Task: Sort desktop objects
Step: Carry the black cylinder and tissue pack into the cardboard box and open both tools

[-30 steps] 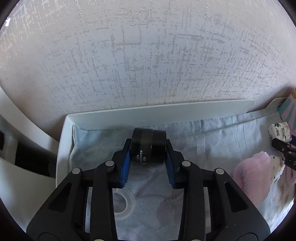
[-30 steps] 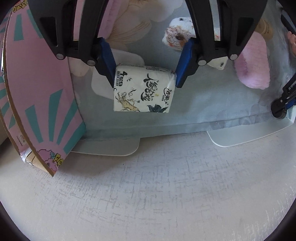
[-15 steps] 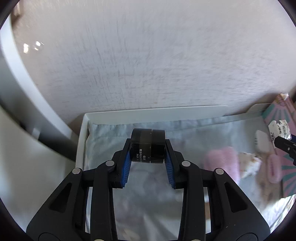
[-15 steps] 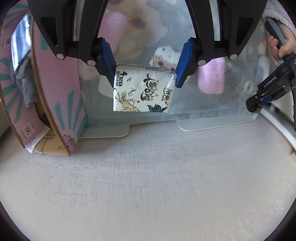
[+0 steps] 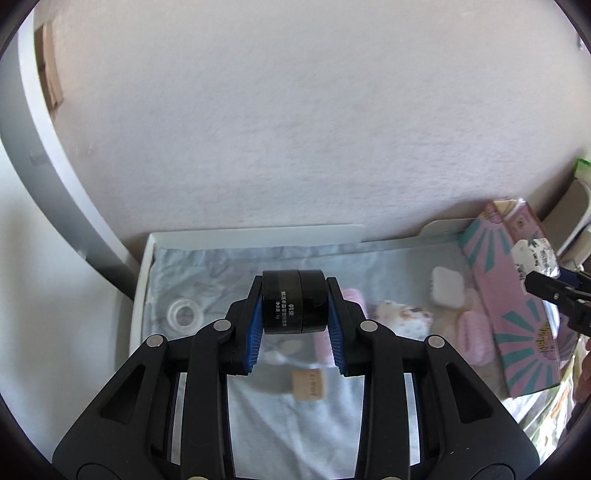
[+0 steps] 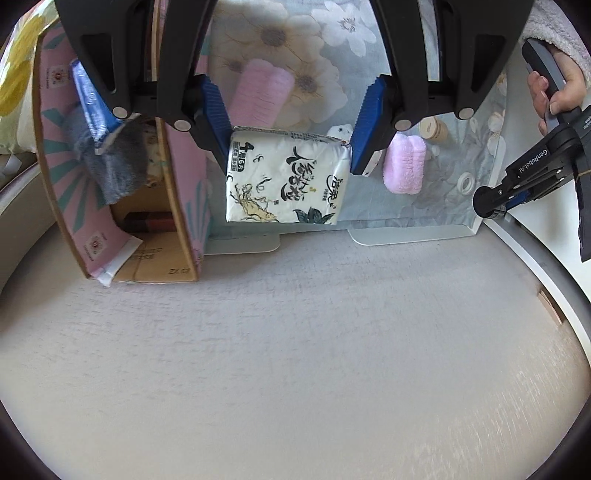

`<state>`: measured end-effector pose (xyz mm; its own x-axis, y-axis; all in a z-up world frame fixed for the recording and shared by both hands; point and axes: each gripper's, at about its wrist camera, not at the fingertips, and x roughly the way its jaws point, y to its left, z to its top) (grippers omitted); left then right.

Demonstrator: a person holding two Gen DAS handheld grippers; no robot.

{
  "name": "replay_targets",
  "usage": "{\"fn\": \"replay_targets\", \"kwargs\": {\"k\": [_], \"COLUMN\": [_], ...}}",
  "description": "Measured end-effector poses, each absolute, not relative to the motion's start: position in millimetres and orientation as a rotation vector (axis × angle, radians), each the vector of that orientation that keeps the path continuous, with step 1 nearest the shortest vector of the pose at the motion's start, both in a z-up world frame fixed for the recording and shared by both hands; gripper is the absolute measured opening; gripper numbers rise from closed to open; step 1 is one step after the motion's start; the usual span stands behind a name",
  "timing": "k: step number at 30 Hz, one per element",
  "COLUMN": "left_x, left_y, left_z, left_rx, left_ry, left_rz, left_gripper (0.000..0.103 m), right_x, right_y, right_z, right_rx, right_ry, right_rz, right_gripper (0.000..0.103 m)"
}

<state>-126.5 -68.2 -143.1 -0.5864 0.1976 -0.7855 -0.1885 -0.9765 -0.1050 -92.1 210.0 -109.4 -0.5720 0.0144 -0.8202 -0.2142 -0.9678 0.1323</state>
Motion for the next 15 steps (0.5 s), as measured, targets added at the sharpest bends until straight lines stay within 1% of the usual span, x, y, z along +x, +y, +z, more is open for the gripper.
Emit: {"fn": "replay_targets", "kwargs": {"k": [4,8,15], "left_x": [-120.5,-120.1,-125.3], "left_y": [-43.1,-16.3,57.1], "left_z": [-124.0,-112.9,-95.8], "left_rx": [-1.251,-1.210,-1.129], "left_ry": [0.048,0.066,0.139], "left_rz": [2.604,2.573,2.474], "left_gripper": [0.028,0.028,0.028], "right_x": [-80.4,-63.5,-31.4], "right_y": [225.0,243.1,289.4], "right_z": [-108.7,-95.7,-82.8], "right_rx": [-1.361,-1.334,-1.262], "right_ry": [0.342,0.357,0.395], "right_rz": [2.656,2.645,2.599], "right_gripper": [0.056,0.056,0.056]}}
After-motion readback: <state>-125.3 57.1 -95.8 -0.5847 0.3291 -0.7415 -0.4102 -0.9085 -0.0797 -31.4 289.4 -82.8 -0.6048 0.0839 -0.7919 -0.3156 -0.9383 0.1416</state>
